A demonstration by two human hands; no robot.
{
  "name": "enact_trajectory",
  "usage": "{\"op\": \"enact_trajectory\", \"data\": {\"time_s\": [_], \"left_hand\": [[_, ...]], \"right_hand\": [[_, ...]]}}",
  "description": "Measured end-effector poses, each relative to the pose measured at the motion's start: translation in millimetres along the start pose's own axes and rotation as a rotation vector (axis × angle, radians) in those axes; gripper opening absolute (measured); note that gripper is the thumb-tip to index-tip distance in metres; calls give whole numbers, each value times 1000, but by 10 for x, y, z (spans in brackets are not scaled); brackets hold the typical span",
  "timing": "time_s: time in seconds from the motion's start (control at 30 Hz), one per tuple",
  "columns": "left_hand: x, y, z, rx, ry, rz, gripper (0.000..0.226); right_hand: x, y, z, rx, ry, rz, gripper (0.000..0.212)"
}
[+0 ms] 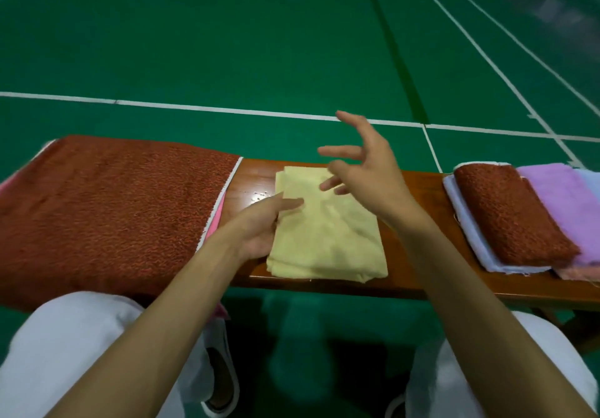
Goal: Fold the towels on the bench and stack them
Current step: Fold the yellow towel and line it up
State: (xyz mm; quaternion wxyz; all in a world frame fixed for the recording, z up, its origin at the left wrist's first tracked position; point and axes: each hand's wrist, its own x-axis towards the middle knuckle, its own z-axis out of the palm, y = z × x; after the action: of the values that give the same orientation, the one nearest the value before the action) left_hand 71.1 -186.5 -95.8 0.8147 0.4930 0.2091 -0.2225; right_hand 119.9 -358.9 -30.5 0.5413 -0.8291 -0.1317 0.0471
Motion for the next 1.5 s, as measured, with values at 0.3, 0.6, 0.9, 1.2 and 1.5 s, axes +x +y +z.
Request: {"op": "enact_trajectory", "data": {"time_s": [0.3, 0.6, 0.9, 1.2, 1.5], "left_hand": [[-82, -35, 52, -23, 28, 101, 47], [-232, -82, 8, 4, 169, 154, 53], [-145, -160, -111, 1284, 559, 989, 57], [145, -476, -60, 1826, 281, 635, 70], [206, -452, -55, 1775, 309, 620, 69]], "right_hand": [[-117, 559, -210, -364, 54, 451, 27], [-71, 729, -133, -326, 140, 379, 31], [-175, 793, -176, -602, 83, -120, 62], [-266, 977, 168, -945, -347, -188, 71], [-127, 1155, -41, -945, -245, -23, 65]]}}
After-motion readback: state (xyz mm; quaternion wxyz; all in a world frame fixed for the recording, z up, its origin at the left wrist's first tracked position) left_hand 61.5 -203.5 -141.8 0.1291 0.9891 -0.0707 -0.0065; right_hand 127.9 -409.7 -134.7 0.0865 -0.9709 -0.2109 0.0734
